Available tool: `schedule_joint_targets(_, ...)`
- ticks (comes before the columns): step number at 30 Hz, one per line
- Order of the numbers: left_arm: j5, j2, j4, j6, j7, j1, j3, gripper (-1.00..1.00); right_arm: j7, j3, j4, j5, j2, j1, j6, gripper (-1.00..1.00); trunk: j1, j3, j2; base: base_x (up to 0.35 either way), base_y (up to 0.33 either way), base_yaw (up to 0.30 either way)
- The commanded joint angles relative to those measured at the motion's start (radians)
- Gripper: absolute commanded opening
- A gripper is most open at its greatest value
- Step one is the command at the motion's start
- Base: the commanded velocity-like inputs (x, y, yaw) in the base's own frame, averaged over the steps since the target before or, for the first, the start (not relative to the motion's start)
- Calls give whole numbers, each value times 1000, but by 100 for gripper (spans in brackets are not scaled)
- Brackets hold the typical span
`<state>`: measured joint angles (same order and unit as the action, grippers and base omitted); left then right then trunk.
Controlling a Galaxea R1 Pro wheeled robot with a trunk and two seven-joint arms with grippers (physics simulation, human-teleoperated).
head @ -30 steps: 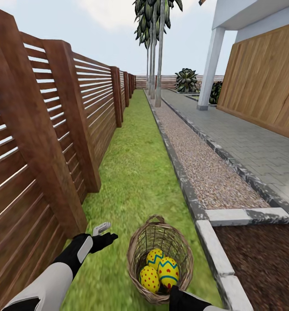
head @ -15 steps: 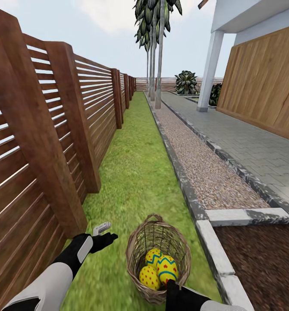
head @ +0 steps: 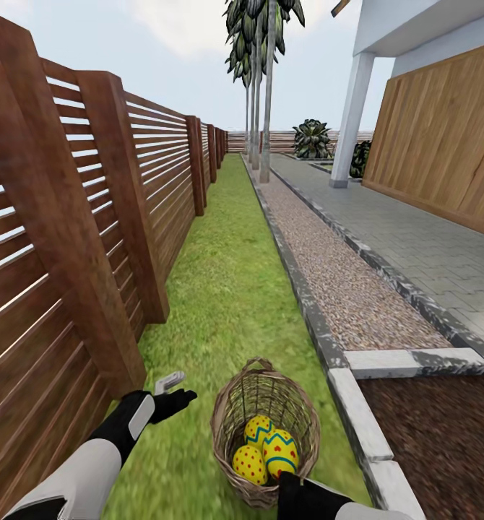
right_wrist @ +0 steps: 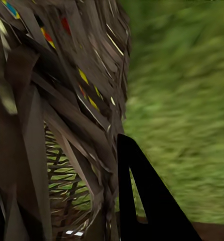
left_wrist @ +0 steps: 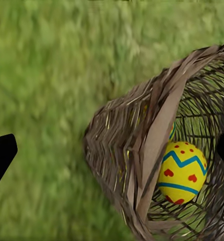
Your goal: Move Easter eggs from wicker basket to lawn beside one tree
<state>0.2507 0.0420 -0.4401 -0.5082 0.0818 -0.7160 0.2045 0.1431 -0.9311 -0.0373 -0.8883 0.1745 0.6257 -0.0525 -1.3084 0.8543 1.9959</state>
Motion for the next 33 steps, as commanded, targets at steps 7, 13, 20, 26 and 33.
schedule_joint_targets(7,1,1,-2,-7,3,0,57,100,4,0,0,-8,0,-21,-84,-100,-16,1,0,0,0,0)
schedule_joint_targets(13,0,2,-2,-8,3,0,56,100,4,0,0,-10,0,-22,-84,-100,-8,-5,-14,0,0,0)
schedule_joint_targets(20,0,2,-2,-10,3,0,56,100,4,1,0,-5,0,-23,-84,-100,19,-27,-63,0,0,0)
schedule_joint_targets(26,-1,2,-2,-11,2,0,56,100,3,4,2,-5,0,-21,-83,-100,42,-46,-105,0,0,0)
schedule_joint_targets(33,-1,2,-2,-12,1,0,56,100,3,5,3,-4,0,-20,-82,-100,69,-68,-154,0,0,0)
